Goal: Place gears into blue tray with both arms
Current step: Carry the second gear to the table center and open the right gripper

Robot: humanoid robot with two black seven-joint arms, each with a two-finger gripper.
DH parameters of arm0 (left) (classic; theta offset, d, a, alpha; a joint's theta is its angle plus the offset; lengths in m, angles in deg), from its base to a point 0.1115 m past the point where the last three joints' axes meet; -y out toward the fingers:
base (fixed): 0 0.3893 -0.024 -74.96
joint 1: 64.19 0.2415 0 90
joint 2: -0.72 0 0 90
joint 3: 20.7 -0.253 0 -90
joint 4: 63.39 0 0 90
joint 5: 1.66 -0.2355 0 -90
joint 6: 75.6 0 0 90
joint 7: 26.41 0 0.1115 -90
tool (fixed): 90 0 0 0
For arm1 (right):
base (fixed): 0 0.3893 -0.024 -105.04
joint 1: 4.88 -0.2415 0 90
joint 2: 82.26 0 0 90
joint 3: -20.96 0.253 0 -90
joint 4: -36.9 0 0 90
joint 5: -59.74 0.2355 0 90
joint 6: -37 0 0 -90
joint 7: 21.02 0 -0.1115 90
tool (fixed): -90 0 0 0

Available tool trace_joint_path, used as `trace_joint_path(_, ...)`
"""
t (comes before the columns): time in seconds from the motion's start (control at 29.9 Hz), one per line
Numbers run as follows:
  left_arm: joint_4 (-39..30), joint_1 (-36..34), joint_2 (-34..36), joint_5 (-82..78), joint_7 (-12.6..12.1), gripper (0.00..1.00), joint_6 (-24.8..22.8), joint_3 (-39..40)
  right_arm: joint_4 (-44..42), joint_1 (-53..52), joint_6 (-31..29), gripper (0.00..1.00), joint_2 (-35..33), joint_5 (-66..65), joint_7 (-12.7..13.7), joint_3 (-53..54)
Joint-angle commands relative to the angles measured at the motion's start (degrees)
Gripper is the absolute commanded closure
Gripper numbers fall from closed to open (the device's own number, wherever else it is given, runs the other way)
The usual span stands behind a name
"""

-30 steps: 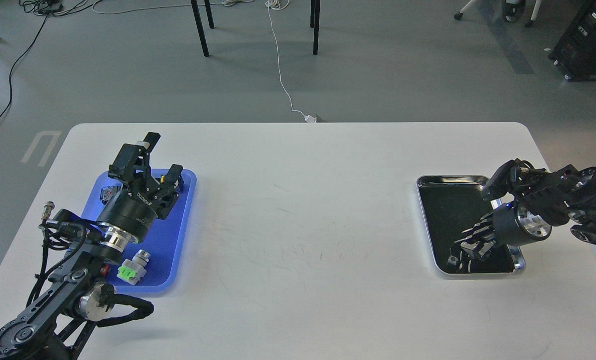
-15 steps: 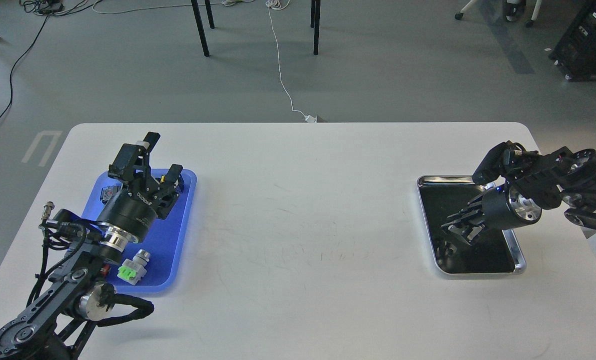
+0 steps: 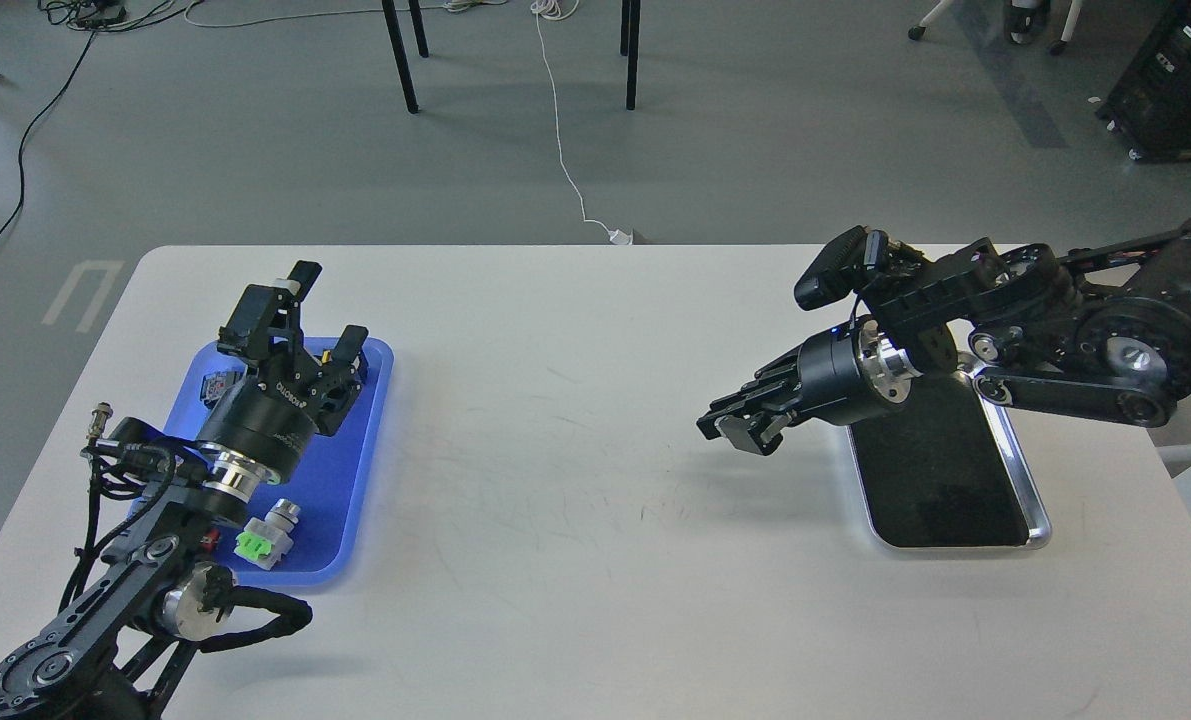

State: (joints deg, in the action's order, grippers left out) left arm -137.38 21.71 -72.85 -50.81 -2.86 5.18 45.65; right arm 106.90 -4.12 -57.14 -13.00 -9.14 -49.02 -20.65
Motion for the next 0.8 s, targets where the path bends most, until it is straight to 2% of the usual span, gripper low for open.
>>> trace_joint_path(0.0, -0.3, 1.3, 0.0, 0.0, 0.0, 0.01, 0.0, 0.7, -1.3, 2.2, 2.8, 0.82, 3.9, 0.9, 0.0, -1.1)
trace_joint_path(0.27, -0.3, 1.9, 0.0, 0.0, 0.0, 0.01, -0.1, 1.2, -8.6, 7.3, 7.6, 0.82, 11.6, 0.9, 0.0, -1.4)
trace_joint_path(0.5, -0.3, 1.9, 0.0, 0.0, 0.0, 0.01, 0.0, 1.2, -13.8, 7.6, 8.2, 0.81, 18.0, 0.9, 0.0, -4.8)
trace_joint_path(0.77, -0.3, 2.2, 0.0, 0.0, 0.0, 0.01, 0.0, 1.2, -15.2, 9.4, 10.5, 0.81, 20.4, 1.0, 0.0, -5.7)
